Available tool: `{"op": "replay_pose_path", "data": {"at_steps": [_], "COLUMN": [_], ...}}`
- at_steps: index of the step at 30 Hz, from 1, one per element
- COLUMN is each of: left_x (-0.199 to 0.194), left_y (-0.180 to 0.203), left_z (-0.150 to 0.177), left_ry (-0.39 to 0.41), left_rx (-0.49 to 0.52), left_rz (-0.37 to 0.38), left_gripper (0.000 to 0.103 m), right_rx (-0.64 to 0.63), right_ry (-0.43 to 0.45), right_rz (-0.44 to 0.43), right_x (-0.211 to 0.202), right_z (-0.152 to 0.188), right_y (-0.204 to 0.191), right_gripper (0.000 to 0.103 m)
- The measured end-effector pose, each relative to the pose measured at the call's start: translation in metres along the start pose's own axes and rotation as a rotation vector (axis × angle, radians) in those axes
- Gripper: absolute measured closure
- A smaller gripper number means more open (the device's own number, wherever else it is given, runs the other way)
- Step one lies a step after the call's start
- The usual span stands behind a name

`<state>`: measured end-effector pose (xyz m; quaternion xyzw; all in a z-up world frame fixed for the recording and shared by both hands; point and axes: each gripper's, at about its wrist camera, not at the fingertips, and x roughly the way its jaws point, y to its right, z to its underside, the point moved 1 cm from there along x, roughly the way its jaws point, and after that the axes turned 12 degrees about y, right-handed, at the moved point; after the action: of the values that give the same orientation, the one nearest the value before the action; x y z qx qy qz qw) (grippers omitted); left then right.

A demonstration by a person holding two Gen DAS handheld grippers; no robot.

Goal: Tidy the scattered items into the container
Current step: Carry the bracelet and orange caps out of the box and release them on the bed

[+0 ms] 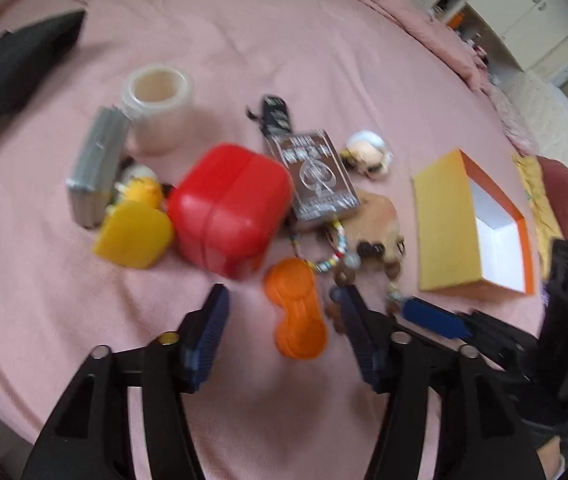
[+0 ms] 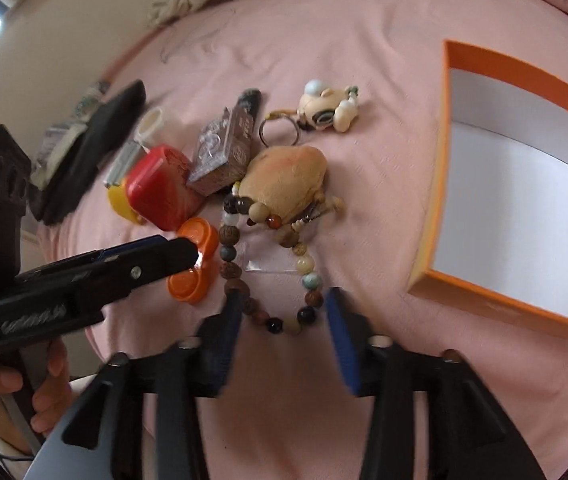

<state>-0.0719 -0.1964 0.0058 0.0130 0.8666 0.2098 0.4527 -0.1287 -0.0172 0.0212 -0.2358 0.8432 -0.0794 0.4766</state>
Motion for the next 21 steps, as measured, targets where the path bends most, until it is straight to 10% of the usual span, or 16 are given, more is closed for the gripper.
{"op": "replay_pose_path", "data": {"at_steps": [13,21], "left_x": [-0.040,-0.042], "left_y": [0.015,0.021], "left_z": [0.028,0.071], "left_ry": [0.167,0.273], "left_rx": [0.014,-0.157], "left_rz": [-0.185,-0.108], "left_gripper": [0.032,0.031], "right_rx": [-0.210,-0.212], "right_ry": [0.368,0.640], "right_rz": [0.024,0.301], "right_x": [-0.099,-0.142], "right_z": [0.003,-0.017], "right_y": [0.013,0.082], "right_gripper": [0.044,0.028]}}
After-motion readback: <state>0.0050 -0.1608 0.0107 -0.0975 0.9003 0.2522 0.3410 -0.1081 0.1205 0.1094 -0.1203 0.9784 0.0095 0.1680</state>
